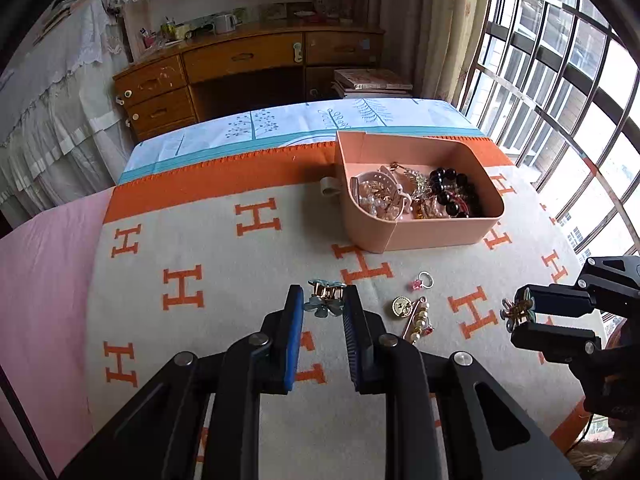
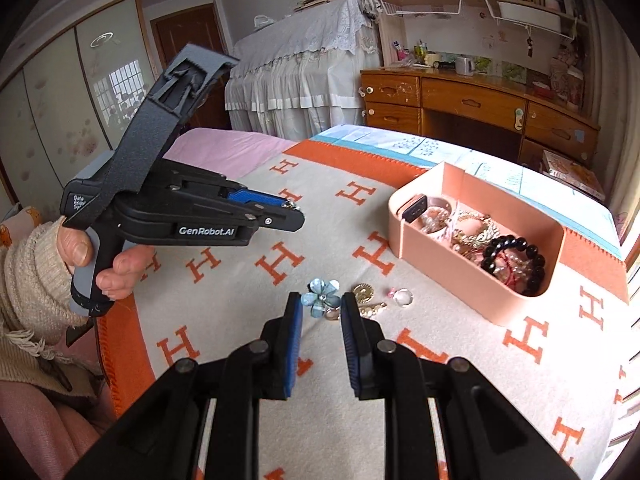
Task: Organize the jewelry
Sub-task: 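Carry the brooch into the pink box and open the left gripper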
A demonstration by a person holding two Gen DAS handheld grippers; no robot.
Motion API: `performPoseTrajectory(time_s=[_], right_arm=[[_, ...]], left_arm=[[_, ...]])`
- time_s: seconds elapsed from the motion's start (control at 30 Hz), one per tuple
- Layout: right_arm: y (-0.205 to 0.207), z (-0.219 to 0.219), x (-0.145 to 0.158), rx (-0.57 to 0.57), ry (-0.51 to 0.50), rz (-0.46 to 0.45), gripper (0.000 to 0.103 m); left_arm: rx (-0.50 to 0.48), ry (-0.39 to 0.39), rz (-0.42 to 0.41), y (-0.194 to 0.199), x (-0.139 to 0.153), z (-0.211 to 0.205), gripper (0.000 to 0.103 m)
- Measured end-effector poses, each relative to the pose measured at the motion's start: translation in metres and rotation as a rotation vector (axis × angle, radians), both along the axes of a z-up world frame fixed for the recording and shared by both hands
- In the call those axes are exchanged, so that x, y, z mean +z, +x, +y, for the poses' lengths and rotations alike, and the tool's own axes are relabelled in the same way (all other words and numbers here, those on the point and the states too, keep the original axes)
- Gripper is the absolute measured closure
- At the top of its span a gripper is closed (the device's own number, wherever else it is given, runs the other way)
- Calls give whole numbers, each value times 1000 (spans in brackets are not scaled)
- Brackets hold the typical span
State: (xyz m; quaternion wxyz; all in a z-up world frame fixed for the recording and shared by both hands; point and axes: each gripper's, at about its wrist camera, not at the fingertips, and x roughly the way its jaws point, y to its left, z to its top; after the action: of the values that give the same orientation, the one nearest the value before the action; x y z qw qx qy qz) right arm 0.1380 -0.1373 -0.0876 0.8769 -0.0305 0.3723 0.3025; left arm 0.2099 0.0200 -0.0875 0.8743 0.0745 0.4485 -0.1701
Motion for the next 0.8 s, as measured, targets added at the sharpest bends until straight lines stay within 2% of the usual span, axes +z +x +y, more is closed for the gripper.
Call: performPoseTrajectory(time_s=[0.13, 0.3, 0.43, 0.53, 0.6, 0.8], right_arm=[[7, -27, 42, -112, 28, -54, 84], [25, -59, 102, -231, 67, -97, 83], [45, -71, 135, -307, 54, -132, 83], [65, -77, 140, -355, 42, -123, 83], [79, -80, 133, -374, 25, -100, 83], [122, -82, 83, -393, -36, 37, 83]], left_arm=[[-5, -10, -52, 0, 49, -18, 85], [-3, -22, -95, 22, 104, -41, 85], [26, -17, -83, 55, 121, -57, 85], [57, 5, -59, 85, 115, -67, 85], [64, 15, -17, 105, 100, -75, 85], [57, 71, 90, 147, 36, -99, 85]])
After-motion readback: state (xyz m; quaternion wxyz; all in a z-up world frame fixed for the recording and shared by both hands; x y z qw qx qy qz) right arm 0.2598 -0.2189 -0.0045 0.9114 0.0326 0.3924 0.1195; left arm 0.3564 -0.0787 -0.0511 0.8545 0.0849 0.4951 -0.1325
